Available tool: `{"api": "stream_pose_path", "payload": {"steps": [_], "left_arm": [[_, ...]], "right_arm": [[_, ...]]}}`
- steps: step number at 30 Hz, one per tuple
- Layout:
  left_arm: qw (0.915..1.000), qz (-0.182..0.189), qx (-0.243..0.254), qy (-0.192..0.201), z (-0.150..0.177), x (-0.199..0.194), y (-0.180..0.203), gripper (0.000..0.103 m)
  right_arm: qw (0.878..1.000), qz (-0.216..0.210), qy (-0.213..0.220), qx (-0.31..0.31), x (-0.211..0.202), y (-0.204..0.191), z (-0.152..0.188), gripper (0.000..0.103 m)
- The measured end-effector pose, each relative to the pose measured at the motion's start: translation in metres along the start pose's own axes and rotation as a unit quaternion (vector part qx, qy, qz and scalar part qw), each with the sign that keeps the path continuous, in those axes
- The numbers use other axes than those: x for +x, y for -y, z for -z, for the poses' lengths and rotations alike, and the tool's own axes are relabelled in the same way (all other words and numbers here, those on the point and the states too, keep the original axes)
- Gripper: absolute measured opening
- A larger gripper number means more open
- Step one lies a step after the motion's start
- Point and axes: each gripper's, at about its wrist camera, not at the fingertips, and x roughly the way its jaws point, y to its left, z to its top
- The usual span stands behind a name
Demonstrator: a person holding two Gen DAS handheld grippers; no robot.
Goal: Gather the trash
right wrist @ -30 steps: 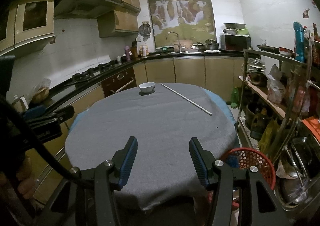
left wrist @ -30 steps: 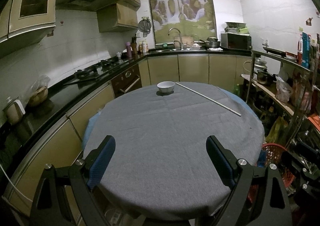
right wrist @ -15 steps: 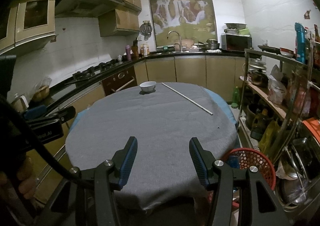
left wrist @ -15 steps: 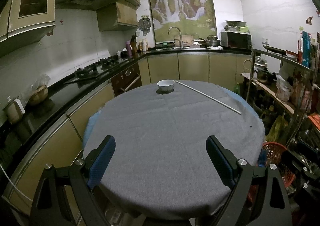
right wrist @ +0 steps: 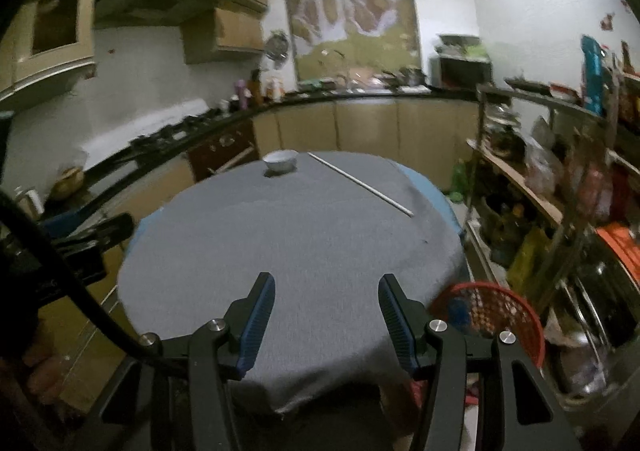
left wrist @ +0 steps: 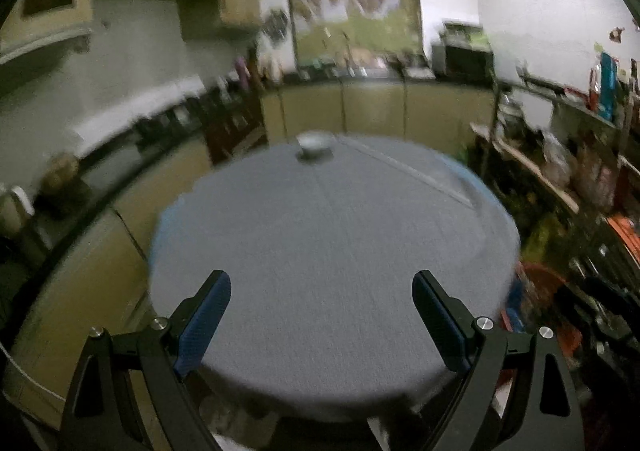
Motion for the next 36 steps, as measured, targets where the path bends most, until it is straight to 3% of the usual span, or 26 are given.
{"api": "stream_pose_path", "payload": {"steps": [3, 7, 10, 15, 21, 28, 32, 36], "left_arm": [[0.9972, 0.014, -0.014, -0.072, 0.007, 0.030, -0.002, 0.092], [0.9924, -0.004, -0.029, -0.120, 0.013, 0.052, -0.009, 0.092], [0.9950, -0.018, -0.026, -0.095, 0.012, 0.042, -0.008, 0.092], [0.9993, -0.023, -0.005, -0.028, 0.006, 0.016, 0.004, 0.092], [0.9996, -0.011, 0.003, 0.024, 0.004, -0.006, 0.008, 0.092], [0.9980, -0.001, 0.003, 0.064, 0.001, -0.022, 0.003, 0.092], [0.9978, -0.002, 0.005, 0.067, 0.001, -0.024, 0.006, 0.092], [0.9979, 0.000, 0.008, 0.065, 0.000, -0.024, 0.007, 0.092]], "right_arm": [[0.999, 0.026, -0.041, 0.017, 0.016, 0.006, 0.002, 0.058], [0.990, 0.043, -0.118, 0.060, 0.045, 0.025, 0.007, 0.058], [0.990, 0.028, -0.109, 0.088, 0.040, 0.035, 0.006, 0.058], [0.997, 0.022, -0.048, 0.061, 0.014, 0.027, -0.002, 0.058], [0.999, 0.027, 0.003, 0.028, -0.007, 0.007, -0.007, 0.058], [0.999, 0.042, 0.028, 0.016, -0.014, -0.003, -0.011, 0.059], [0.999, 0.048, 0.025, 0.011, -0.012, -0.007, -0.011, 0.059], [0.996, 0.080, 0.029, 0.016, -0.015, -0.005, -0.012, 0.059]]}}
